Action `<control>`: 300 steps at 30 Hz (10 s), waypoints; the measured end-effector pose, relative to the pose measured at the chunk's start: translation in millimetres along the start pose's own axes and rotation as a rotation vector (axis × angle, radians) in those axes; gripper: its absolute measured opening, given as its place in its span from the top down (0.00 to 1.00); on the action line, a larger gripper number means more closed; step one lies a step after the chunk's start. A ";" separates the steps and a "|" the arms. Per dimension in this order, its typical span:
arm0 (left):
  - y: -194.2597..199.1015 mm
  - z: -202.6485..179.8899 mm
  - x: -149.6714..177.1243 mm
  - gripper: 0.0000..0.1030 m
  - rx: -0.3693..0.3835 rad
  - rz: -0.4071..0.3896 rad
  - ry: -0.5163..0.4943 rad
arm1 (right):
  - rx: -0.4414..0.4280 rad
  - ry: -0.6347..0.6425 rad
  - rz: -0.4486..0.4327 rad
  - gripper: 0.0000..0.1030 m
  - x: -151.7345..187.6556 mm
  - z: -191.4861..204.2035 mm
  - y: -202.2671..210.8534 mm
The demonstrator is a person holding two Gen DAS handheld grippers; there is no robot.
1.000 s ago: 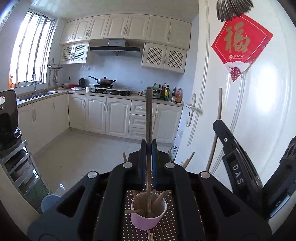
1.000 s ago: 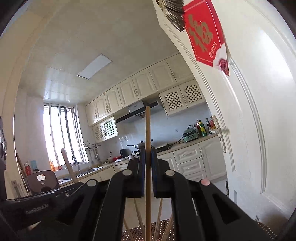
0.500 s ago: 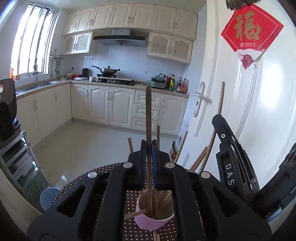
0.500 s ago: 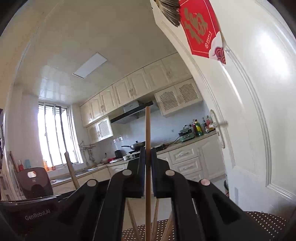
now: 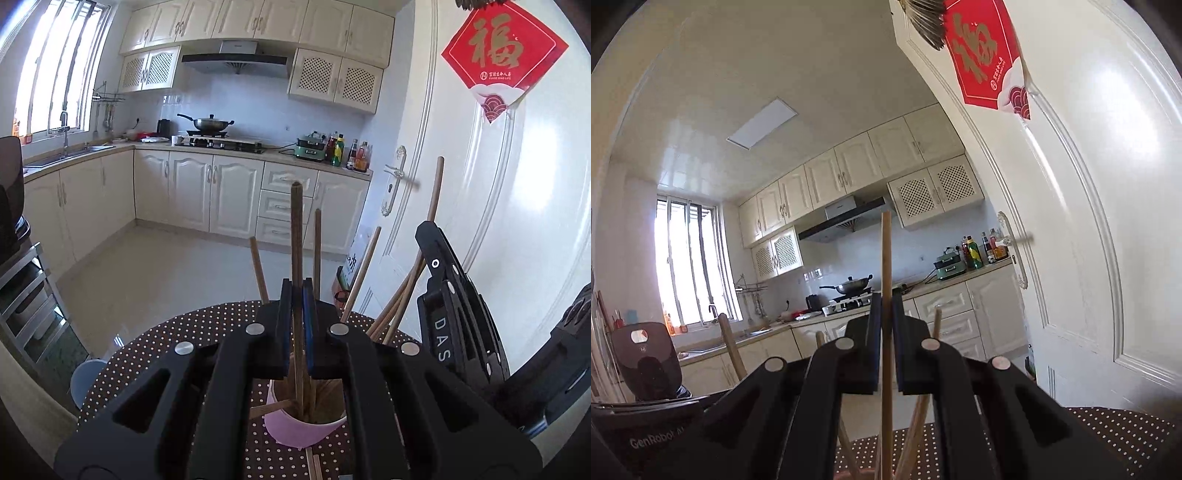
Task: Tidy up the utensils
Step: 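Lower both held chopsticks down into the pink cup, then open the left gripper while the right gripper opens, releasing the chopsticks, then withdraw both grippers from the cup back to the last loose chopsticks, then close the right gripper on a loose chopstick while the left grasps another, then lift both held chopsticks upright and carry them over the pink cup, then lower both held chopsticks down into the pink cup, then open the right gripper while the left gripper opens, releasing the chopsticks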
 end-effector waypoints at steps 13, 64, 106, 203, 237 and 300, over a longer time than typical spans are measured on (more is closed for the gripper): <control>4.4 -6.2 6.8 0.86 0.039 0.036 -0.045 | -0.023 0.123 0.097 0.92 6.9 6.4 11.7; 100.7 43.5 99.1 0.33 -0.084 0.138 -0.016 | -0.070 0.203 0.639 0.18 47.1 -11.5 111.5; 28.5 87.3 157.4 0.29 -0.146 0.426 0.015 | -0.044 0.407 1.075 0.41 142.1 29.8 86.6; 85.1 -56.6 68.1 0.94 0.002 0.054 -0.110 | -0.149 -0.195 0.239 0.95 -25.3 -59.0 91.7; 37.4 -74.1 -28.8 0.94 -0.284 -0.419 0.051 | -0.265 -0.174 -0.051 0.95 -30.4 -42.8 -23.5; 73.1 -76.1 -15.1 0.48 -0.215 -0.389 -0.089 | -0.251 0.027 0.096 0.64 -67.6 -51.2 31.8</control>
Point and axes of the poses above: each gripper's, at about its wrist camera, not at the fingertips, and y roughly against the way its jaws point, z to its left, x to its underside, the point moved 2 cm from there along -y, roughly the way its jaws point, and after that the axes turned 7 degrees about y, right-handed, at the moved point
